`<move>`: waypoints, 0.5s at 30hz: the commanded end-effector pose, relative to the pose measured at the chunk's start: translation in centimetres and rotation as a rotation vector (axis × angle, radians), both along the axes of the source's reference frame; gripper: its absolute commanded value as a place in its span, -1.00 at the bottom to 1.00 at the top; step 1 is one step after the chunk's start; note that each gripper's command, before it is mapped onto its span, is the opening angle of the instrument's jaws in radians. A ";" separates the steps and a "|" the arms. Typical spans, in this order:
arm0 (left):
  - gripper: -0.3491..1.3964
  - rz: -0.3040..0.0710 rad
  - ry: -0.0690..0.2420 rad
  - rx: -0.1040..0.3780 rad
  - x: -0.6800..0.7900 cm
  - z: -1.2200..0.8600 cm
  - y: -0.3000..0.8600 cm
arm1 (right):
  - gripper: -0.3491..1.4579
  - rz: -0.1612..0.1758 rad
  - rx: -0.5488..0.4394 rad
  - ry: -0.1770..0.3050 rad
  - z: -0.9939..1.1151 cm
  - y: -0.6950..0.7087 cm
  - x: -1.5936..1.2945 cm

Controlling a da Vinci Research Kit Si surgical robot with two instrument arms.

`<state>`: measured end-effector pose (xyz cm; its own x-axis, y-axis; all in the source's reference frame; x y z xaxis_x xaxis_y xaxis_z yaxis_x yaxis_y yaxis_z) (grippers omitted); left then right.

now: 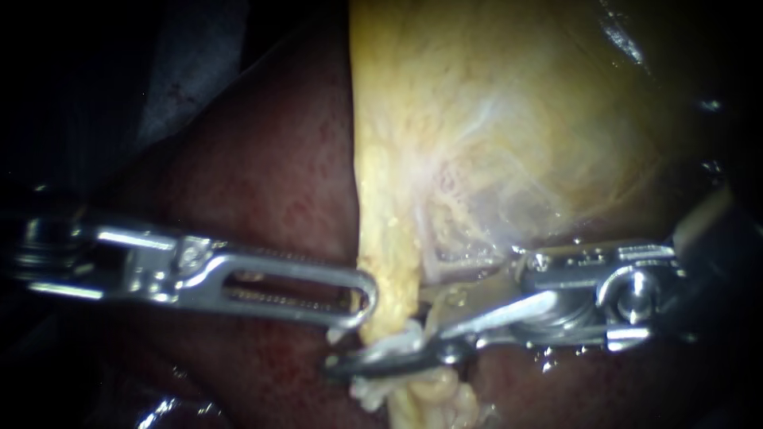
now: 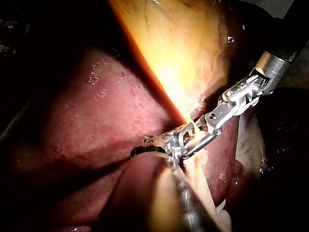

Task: Clipping third clip left tube

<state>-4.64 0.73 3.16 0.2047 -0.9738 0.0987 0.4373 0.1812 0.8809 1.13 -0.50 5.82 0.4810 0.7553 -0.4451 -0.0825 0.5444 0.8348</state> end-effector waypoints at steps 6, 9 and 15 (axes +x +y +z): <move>-1.00 -0.001 0.001 0.000 0.00 0.00 0.00 | -1.00 0.001 0.000 -0.001 0.05 0.08 -0.03; -1.00 0.000 0.001 0.000 0.00 0.00 0.00 | -1.00 0.001 0.000 -0.001 0.05 0.08 -0.04; -1.00 -0.001 0.001 0.000 0.00 0.00 0.00 | -1.00 0.000 0.000 -0.001 0.04 0.07 -0.04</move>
